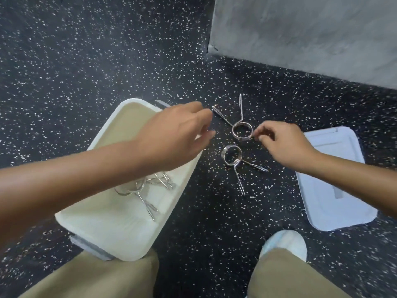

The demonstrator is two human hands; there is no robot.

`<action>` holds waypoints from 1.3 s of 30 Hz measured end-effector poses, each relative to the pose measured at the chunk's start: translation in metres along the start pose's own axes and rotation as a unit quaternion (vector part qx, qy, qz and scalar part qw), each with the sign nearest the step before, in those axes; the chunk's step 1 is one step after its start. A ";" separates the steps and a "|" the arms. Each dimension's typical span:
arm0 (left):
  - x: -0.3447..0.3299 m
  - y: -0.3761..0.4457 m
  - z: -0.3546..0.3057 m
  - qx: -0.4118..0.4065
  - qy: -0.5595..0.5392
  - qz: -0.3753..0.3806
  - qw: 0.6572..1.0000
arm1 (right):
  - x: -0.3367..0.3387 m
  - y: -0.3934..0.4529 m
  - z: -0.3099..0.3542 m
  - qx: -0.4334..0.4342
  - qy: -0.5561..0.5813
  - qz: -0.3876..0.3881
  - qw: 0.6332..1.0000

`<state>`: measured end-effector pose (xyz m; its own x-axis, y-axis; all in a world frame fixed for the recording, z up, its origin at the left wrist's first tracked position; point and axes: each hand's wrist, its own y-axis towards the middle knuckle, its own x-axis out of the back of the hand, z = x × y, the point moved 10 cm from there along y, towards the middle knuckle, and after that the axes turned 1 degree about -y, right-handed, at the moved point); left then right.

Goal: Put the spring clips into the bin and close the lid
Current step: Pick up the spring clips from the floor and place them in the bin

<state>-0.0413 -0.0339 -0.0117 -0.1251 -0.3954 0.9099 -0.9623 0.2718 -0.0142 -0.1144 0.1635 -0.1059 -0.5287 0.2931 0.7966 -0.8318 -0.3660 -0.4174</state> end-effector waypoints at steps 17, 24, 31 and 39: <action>-0.176 0.096 -0.009 -0.126 0.250 0.338 0.899 | -0.095 -0.016 0.015 0.183 -0.122 0.153 0.963; -0.186 0.120 -0.029 -0.145 0.221 0.307 0.914 | -0.087 -0.027 0.012 0.223 -0.136 0.100 0.960; -0.179 0.125 -0.030 -0.141 0.222 0.301 0.917 | -0.080 -0.045 0.001 0.246 -0.090 0.076 0.962; -0.167 0.115 -0.016 -0.107 0.184 0.289 0.933 | -0.049 -0.054 -0.009 0.255 -0.038 -0.006 0.966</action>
<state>-0.1269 0.0773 -0.1589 -0.4800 0.1887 0.8567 -0.6837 0.5314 -0.5002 -0.0451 0.1768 -0.1262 -0.4905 0.2413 0.8374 -0.6352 -0.7568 -0.1540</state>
